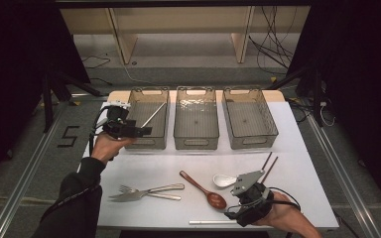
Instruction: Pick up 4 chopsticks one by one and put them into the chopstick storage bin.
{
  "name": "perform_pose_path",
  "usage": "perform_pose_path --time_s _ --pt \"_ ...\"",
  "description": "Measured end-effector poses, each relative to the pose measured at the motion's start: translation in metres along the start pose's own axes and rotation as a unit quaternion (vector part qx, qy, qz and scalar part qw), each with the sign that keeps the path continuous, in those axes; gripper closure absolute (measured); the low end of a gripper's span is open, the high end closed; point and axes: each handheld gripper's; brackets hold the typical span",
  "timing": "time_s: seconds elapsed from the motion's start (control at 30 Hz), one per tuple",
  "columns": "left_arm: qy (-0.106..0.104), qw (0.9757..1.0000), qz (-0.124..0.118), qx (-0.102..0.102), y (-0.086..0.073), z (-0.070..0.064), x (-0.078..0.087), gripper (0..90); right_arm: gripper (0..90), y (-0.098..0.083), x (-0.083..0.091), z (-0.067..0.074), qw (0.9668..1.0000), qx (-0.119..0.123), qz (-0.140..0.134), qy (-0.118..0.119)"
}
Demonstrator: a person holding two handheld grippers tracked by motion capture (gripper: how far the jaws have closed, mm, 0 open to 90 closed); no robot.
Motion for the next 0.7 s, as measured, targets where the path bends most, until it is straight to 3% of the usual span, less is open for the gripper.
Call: perform_pose_path --time_s 0.1,0.23,0.57,0.7 --pt "-0.029 0.9994 -0.016 -0.01 -0.005 -0.016 0.002 16.3 31.7 0.001 0.0 0.001 1.0 -0.005 0.003 0.004" --pt "-0.049 0.9979 -0.023 -0.035 -0.012 -0.035 0.003 15.4 31.8 0.001 -0.003 0.004 0.9998 0.005 0.017 0.005" --pt "-0.054 0.9962 -0.034 -0.059 -0.038 -0.05 0.012 14.5 32.5 0.0 -0.008 0.009 0.9992 0.011 0.039 0.006" --pt "-0.046 0.9961 -0.032 -0.069 -0.049 -0.054 0.014 14.5 33.3 0.0 -0.01 0.01 0.9985 0.02 0.05 0.005"
Point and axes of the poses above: each handheld gripper's, and its own axes: x roughly backward along the jaws, y roughly out of its top, z roughly to its left, and after that the axes turned 15 degrees about -y, right-handed
